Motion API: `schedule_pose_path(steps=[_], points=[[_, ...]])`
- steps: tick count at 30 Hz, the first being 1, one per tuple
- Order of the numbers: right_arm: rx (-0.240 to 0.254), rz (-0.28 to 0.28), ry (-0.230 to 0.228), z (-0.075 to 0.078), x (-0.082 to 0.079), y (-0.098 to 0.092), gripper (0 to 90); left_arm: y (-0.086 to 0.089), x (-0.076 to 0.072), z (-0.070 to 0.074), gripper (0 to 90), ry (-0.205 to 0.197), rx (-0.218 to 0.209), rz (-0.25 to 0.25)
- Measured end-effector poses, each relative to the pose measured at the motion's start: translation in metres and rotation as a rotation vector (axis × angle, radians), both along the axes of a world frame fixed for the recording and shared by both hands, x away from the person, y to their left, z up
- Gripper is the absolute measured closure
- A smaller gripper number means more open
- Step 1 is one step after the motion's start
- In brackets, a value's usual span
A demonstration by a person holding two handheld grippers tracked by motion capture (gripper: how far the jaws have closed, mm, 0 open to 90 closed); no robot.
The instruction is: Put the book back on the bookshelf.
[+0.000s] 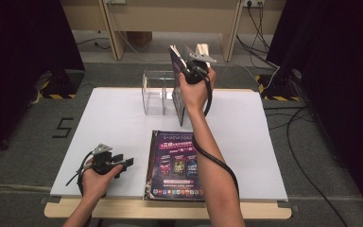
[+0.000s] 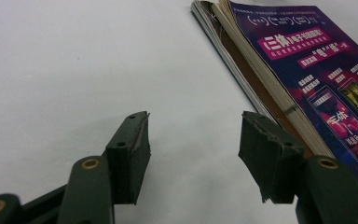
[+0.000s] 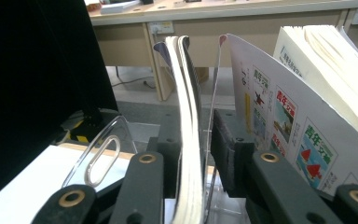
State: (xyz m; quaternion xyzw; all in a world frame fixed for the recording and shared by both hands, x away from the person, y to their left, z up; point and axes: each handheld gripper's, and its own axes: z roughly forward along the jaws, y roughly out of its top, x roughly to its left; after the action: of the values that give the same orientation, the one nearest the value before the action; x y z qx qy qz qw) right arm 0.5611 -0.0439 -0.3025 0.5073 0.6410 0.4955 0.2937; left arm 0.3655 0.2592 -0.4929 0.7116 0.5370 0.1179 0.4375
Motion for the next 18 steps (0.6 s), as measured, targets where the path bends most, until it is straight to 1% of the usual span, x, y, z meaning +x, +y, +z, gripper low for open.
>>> schedule_pose_path(steps=[2,3,4,5,6,7,10,12,13,14,15,16,18], points=[[-0.006,0.001,0.01,0.0002,0.0007,0.0008,76.0,-0.0002,0.0003,-0.0003,41.9,0.0,0.001,-0.004],[-0.013,-0.001,0.012,0.0011,0.0014,0.0011,78.7,-0.0004,0.0002,-0.0003,41.9,0.0,0.001,-0.004],[-0.011,-0.004,0.022,0.0018,0.0017,0.0019,79.5,-0.0005,-0.0001,-0.0001,41.9,-0.001,0.0,-0.007],[-0.011,-0.004,0.022,0.0018,0.0017,0.0019,79.5,-0.0005,-0.0001,-0.0001,41.9,-0.001,0.0,-0.007],[-0.032,-0.014,0.032,0.0034,0.0028,0.0025,81.7,-0.0004,-0.0001,-0.0001,41.9,-0.001,-0.001,-0.006],[-0.032,-0.014,0.032,0.0034,0.0028,0.0025,81.7,-0.0002,0.0,0.0001,41.9,0.0,0.002,-0.004],[-0.07,-0.032,0.046,0.0065,0.0047,0.003,84.0,-0.0005,-0.0001,0.0001,41.9,-0.001,-0.001,-0.006],[-0.063,-0.035,0.042,0.0061,0.0055,0.0021,84.3,-0.0008,-0.0003,0.0002,41.9,0.0,-0.001,-0.008],[-0.069,-0.036,0.03,0.0051,0.0054,0.0015,84.4,-0.0006,-0.0002,0.0002,41.9,0.0,0.001,-0.008],[-0.063,-0.044,0.007,0.0029,0.0036,0.002,84.5,-0.0004,0.0,0.0,41.9,-0.001,0.0,-0.008],[-0.063,-0.049,-0.003,0.0021,0.0029,0.0027,84.5,-0.0003,0.0001,0.0,41.9,0.0,0.002,-0.006],[-0.063,-0.049,-0.003,0.0021,0.0029,0.0027,84.5,-0.0002,0.0002,-0.0001,41.9,0.0,0.001,-0.006],[-0.064,-0.062,-0.037,0.0008,0.0009,0.0054,84.5,0.0,0.0003,-0.0001,41.9,-0.001,0.002,-0.006]])
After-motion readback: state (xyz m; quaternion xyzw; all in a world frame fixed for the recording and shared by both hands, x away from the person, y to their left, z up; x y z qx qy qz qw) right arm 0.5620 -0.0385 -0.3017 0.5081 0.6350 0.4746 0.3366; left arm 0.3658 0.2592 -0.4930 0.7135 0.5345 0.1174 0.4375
